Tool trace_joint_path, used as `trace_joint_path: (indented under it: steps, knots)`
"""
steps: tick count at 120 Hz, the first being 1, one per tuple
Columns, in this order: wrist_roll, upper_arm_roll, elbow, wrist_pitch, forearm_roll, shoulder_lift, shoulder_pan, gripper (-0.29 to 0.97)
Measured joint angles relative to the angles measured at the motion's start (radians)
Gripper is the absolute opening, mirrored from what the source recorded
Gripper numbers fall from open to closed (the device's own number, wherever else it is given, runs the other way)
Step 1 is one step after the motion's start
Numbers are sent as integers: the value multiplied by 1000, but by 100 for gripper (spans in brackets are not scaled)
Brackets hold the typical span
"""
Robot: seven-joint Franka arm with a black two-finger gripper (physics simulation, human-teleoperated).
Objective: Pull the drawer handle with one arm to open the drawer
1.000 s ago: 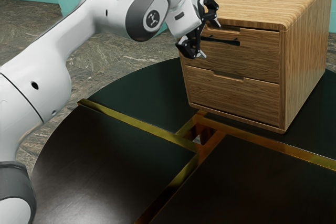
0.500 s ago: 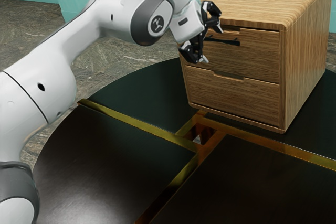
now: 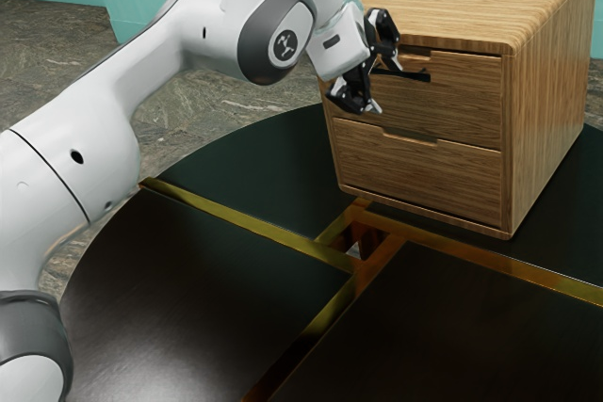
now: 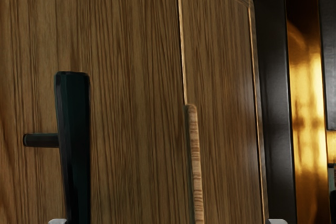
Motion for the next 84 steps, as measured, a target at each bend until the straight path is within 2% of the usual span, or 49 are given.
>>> trace_joint_path:
  steps: [61,84]
  knots:
    - [-14,-3,4,-31,-4,-4,-1,25]
    - [-23,-4,4,-61,-13,-10,-1,22]
